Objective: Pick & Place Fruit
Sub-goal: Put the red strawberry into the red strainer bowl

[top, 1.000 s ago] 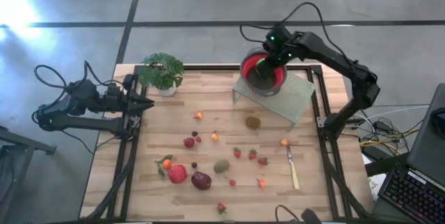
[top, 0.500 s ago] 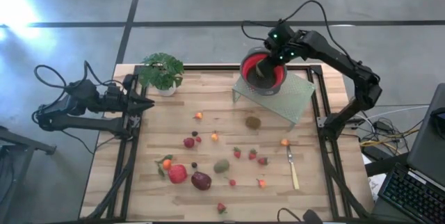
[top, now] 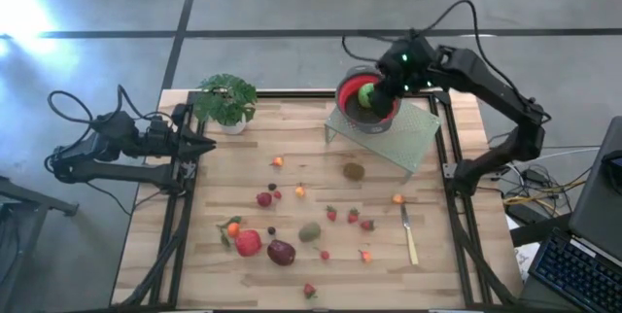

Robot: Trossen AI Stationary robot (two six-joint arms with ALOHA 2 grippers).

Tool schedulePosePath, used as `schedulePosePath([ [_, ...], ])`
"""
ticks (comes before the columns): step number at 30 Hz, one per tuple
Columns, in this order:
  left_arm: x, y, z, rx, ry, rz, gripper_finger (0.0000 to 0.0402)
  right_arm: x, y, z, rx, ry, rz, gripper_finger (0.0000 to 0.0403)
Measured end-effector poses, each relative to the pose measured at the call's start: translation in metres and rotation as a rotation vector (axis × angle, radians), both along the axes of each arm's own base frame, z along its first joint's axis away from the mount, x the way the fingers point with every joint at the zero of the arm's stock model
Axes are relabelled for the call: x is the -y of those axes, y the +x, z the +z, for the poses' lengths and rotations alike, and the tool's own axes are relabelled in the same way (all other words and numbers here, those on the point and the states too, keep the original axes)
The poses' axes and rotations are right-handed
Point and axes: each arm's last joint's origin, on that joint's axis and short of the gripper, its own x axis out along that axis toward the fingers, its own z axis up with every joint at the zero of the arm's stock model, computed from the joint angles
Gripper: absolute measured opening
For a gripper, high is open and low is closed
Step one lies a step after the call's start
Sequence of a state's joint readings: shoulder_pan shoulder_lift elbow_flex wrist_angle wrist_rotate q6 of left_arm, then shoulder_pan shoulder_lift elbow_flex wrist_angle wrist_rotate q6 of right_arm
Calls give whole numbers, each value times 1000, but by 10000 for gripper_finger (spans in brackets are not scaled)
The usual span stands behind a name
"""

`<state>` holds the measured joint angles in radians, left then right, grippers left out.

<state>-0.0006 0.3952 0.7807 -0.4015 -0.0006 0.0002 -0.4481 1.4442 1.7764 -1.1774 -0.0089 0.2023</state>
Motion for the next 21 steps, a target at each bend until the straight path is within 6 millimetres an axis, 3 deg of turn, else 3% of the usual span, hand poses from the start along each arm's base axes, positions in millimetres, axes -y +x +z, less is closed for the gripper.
schedulePosePath([
  [7,0,0,0,0,0,0,46,-67,7,-6,-18,54,139,157],
  [17,0,0,0,0,0,0,46,-164,14,-42,-149,74,221,128],
  [21,0,0,0,0,0,0,46,-190,8,-56,-214,133,188,118],
])
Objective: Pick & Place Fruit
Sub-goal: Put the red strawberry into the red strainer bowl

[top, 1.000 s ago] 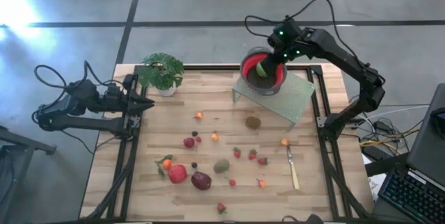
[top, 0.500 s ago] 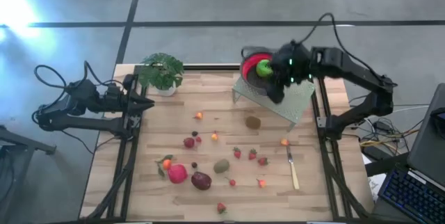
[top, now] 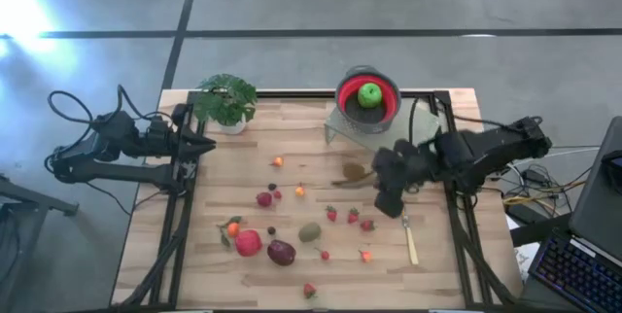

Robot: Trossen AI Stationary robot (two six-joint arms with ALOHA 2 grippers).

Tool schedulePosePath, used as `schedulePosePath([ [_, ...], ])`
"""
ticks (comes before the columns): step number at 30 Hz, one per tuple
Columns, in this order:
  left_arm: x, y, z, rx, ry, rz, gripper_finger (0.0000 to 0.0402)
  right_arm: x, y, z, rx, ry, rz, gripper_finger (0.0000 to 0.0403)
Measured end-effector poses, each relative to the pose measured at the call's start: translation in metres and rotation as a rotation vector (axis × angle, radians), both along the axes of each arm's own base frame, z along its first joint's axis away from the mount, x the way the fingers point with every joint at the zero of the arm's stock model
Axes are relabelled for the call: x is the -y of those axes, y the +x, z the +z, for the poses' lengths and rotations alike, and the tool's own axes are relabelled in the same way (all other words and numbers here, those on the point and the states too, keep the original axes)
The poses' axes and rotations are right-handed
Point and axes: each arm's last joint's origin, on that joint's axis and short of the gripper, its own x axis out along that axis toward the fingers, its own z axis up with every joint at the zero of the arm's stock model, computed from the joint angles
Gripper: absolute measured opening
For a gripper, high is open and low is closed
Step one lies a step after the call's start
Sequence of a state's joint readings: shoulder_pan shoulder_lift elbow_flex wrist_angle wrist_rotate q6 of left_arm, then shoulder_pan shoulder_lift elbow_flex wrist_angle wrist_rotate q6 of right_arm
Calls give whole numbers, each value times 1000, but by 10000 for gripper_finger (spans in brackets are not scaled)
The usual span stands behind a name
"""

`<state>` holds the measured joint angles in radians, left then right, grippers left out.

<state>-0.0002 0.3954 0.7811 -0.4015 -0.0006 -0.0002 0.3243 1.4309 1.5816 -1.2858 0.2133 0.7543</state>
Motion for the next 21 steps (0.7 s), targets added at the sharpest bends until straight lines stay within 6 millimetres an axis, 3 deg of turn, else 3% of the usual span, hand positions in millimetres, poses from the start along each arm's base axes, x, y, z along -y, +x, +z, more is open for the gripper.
schedulePosePath([
  [6,0,0,0,0,0,0,46,-25,-5,-25,-89,-12,51,102],
  [13,0,0,0,0,0,0,46,-31,-1,-52,-161,-31,51,83],
  [21,0,0,0,0,0,0,46,-42,20,-88,-160,30,59,137],
])
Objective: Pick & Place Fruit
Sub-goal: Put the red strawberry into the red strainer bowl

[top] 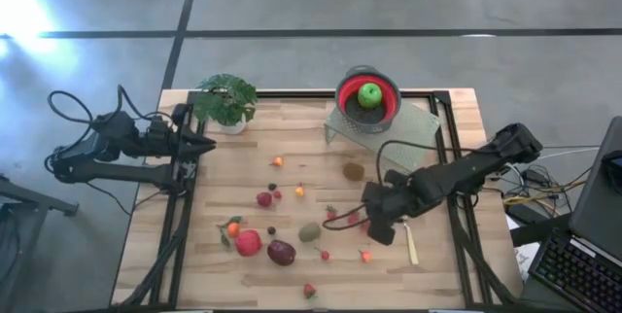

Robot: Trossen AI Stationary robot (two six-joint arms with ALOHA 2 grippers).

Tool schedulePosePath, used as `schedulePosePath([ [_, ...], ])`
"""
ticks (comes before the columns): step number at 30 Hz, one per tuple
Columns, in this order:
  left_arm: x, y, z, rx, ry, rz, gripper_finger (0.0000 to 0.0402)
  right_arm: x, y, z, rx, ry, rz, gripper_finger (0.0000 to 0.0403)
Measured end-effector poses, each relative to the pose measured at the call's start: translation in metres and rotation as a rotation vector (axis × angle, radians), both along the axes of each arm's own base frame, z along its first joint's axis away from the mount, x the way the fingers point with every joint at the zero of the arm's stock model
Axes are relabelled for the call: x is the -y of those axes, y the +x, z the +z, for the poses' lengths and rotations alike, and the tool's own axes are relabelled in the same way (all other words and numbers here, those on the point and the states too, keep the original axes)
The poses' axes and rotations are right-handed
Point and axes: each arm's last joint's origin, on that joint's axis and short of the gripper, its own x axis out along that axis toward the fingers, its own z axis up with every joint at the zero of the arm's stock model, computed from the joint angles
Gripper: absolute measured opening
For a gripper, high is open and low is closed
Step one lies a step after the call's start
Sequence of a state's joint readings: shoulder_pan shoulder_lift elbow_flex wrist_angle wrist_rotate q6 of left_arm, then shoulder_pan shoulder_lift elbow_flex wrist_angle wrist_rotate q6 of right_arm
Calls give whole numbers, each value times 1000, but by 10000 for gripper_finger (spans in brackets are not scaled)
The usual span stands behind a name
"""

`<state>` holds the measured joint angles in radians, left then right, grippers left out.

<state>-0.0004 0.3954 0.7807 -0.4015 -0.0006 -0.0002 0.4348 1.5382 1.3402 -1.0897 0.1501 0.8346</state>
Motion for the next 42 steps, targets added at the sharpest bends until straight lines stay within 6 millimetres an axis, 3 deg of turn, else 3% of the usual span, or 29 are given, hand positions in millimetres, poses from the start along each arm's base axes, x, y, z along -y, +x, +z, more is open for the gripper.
schedulePosePath([
  [12,0,0,0,0,0,0,46,-13,15,-63,-116,-29,40,223],
  [26,0,0,0,0,0,0,46,-21,32,-113,-223,-90,98,280],
  [34,0,0,0,0,0,0,46,-25,38,-135,-268,-113,120,279],
  [42,0,0,0,0,0,0,46,-27,41,-146,-292,-107,126,216],
])
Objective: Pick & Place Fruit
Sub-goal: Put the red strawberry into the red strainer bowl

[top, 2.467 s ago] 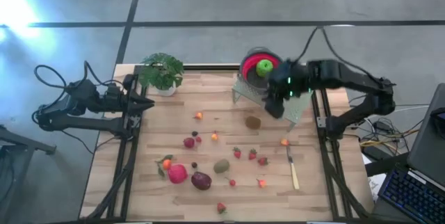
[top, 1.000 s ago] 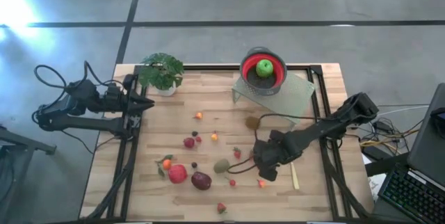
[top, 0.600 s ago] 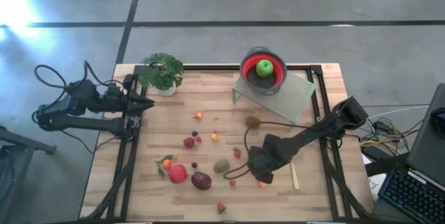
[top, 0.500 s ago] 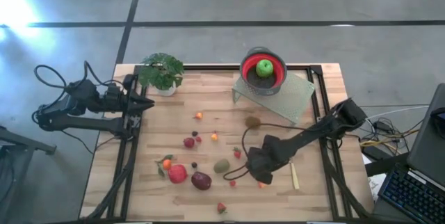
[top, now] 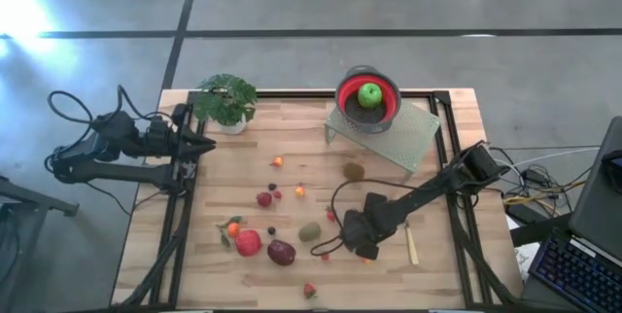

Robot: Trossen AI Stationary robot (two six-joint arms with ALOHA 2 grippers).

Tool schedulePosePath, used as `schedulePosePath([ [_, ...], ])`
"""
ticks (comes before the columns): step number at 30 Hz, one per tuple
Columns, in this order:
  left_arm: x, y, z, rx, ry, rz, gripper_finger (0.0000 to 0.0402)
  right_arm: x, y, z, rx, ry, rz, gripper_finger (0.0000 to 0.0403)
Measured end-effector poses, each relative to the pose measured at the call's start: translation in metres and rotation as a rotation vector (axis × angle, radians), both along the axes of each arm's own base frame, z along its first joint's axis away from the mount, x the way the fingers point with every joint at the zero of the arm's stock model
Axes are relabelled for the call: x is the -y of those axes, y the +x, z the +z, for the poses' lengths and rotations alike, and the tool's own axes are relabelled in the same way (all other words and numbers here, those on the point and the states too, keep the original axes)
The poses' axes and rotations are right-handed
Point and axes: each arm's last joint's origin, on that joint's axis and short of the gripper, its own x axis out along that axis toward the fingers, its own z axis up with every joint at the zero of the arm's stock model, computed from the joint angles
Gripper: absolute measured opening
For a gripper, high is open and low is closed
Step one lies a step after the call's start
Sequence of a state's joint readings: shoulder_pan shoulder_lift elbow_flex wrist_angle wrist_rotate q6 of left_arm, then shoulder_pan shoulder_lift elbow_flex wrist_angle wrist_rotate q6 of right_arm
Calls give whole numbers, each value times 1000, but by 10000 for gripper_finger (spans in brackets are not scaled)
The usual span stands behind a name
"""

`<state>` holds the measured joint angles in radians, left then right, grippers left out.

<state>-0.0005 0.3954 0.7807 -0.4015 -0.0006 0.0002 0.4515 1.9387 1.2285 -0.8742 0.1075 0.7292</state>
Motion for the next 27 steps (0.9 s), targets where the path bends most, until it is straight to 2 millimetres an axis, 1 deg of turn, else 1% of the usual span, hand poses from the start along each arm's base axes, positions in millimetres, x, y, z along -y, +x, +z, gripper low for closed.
schedulePosePath([
  [4,0,0,0,0,0,0,46,0,0,2,3,17,0,170],
  [8,0,0,0,0,0,0,46,2,-3,10,12,19,-4,123],
  [9,0,0,0,0,0,0,46,3,-3,14,27,26,-5,118],
  [14,0,0,0,0,0,0,46,5,-7,34,73,47,-7,118],
  [17,0,0,0,0,0,0,46,11,-10,56,125,57,1,120],
  [20,0,0,0,0,0,0,46,26,-11,82,209,40,-2,133],
  [23,0,0,0,0,0,0,46,48,-13,112,312,14,-18,136],
  [27,0,0,0,0,0,0,46,82,-21,156,462,-12,-49,125],
])
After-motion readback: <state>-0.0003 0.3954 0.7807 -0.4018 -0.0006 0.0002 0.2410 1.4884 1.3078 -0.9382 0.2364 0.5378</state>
